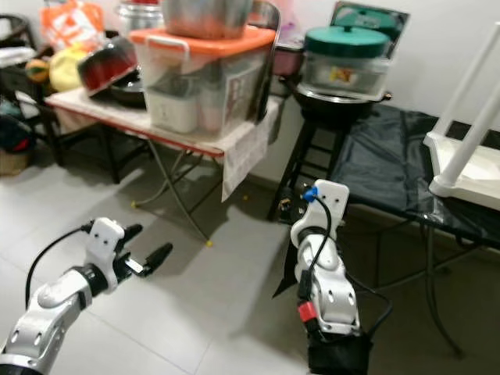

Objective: Building children table

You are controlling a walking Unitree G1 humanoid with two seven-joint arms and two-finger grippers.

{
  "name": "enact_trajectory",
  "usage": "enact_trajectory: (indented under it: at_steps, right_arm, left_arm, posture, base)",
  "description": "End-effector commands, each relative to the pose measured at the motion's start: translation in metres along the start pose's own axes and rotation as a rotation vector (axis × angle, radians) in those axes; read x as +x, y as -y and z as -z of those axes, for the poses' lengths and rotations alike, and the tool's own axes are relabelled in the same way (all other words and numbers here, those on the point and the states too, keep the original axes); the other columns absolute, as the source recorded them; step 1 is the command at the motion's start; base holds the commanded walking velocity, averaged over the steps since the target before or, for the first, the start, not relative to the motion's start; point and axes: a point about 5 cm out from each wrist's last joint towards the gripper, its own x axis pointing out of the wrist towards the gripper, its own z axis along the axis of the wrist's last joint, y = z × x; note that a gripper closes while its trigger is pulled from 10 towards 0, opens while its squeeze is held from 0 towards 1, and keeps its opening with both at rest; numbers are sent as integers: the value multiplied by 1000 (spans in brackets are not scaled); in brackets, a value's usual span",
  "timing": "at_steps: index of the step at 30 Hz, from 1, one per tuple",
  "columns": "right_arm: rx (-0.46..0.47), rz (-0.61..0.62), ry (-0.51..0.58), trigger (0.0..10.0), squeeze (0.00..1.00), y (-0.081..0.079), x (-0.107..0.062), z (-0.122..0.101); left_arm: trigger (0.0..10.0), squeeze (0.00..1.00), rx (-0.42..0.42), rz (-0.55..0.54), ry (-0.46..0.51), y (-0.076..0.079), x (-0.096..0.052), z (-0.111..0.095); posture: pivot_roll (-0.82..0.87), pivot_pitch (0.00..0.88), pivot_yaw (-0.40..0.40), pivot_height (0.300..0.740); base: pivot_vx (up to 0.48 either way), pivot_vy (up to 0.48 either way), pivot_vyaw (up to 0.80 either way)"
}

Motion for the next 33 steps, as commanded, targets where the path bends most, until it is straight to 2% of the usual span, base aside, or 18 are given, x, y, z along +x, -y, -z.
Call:
enact_trajectory:
  at_steps: [1,6,7,11,13,19,25,28,30,33]
  right_arm:
    - [-3,4,-6,10000,0,2,-1,1]
    - [-22,-5,-15,10000,0,1,0,2]
    - [-50,-22,-11,10000,0,-1,0,2]
    - [-43,-25,-7,10000,0,-1,0,2]
    - [-68,-31,-13,10000,0,-2,0,2]
    - [-57,-21,-13,10000,0,0,0,2]
    - [-61,-9,-9,10000,0,3,-3,5]
    - [-250,-129,23,10000,0,-4,-22,18]
    - [-301,-165,30,10000,0,-7,-29,24]
    - [-327,-176,36,10000,0,-8,-33,27]
  left_arm:
    - [10000,0,6,5,-6,3,1,1]
    - [10000,0,21,-17,-22,0,2,3]
    - [10000,0,23,-21,-24,0,2,3]
    - [10000,0,23,-24,-25,0,2,3]
    - [10000,0,22,-27,-27,0,2,4]
    - [10000,0,21,-28,-28,0,1,5]
    - [10000,0,23,-33,-30,0,-2,6]
    - [10000,0,18,-77,-28,-3,-11,8]
    - [10000,0,18,-92,-27,-3,-13,9]
    - [10000,0,14,-101,-25,-3,-14,10]
  posture:
    - [74,0,-66,740]
    - [74,0,-66,740]
    - [74,0,-67,740]
    - [76,0,-67,740]
    - [76,0,-67,740]
    - [76,0,-67,740]
    - [75,0,-66,740]
    - [79,0,-74,740]
    - [78,0,-74,740]
    - [77,0,-70,740]
  base:
    - [0,0,0]
    - [0,0,0]
    - [0,0,800]
    - [0,0,800]
    - [0,0,647]
    - [0,0,800]
    - [0,0,0]
    - [0,0,0]
    - [0,0,0]
    - [0,0,0]
